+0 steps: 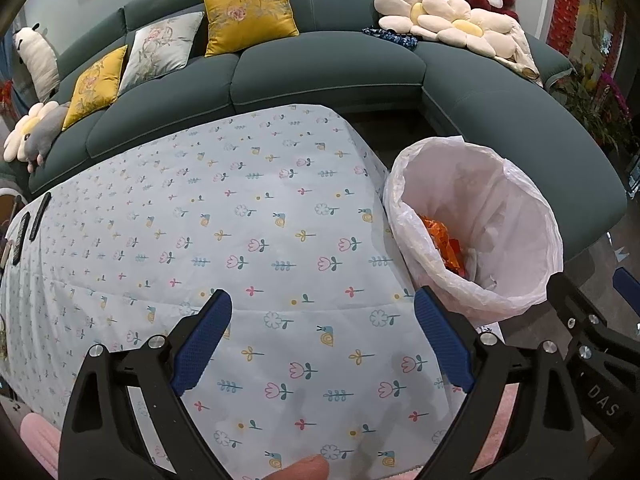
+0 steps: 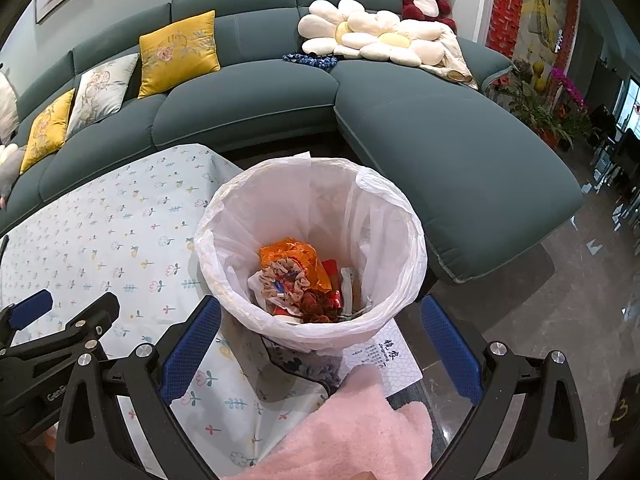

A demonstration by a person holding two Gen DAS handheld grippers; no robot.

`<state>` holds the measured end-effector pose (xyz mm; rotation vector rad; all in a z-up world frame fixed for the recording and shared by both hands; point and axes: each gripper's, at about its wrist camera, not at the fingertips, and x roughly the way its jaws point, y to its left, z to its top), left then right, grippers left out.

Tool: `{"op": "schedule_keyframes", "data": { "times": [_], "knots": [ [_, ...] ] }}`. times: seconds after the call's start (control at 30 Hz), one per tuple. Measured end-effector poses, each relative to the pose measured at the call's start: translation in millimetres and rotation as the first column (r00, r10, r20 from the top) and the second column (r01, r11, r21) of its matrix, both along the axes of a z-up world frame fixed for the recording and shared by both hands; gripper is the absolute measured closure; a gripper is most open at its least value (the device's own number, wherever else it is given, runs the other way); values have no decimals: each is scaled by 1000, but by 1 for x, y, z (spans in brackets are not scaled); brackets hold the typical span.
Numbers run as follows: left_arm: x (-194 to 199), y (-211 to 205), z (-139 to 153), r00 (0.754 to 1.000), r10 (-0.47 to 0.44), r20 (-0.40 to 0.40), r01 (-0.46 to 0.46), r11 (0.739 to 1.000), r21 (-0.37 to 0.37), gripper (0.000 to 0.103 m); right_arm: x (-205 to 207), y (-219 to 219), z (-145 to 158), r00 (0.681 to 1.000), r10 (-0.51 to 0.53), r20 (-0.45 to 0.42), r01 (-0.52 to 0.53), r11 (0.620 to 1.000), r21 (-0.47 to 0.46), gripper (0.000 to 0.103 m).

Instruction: Collect trash

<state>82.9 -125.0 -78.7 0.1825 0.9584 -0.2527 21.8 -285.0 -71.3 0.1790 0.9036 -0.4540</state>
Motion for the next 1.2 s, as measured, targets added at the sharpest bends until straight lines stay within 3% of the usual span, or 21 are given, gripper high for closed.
{"op": "schedule_keyframes", "data": {
  "times": [1.2],
  "knots": [
    [-4, -1, -1, 1000, 3, 10, -3, 1000, 27, 16, -4, 2, -8, 1000, -8, -10, 8, 1000, -2, 7]
  ]
}}
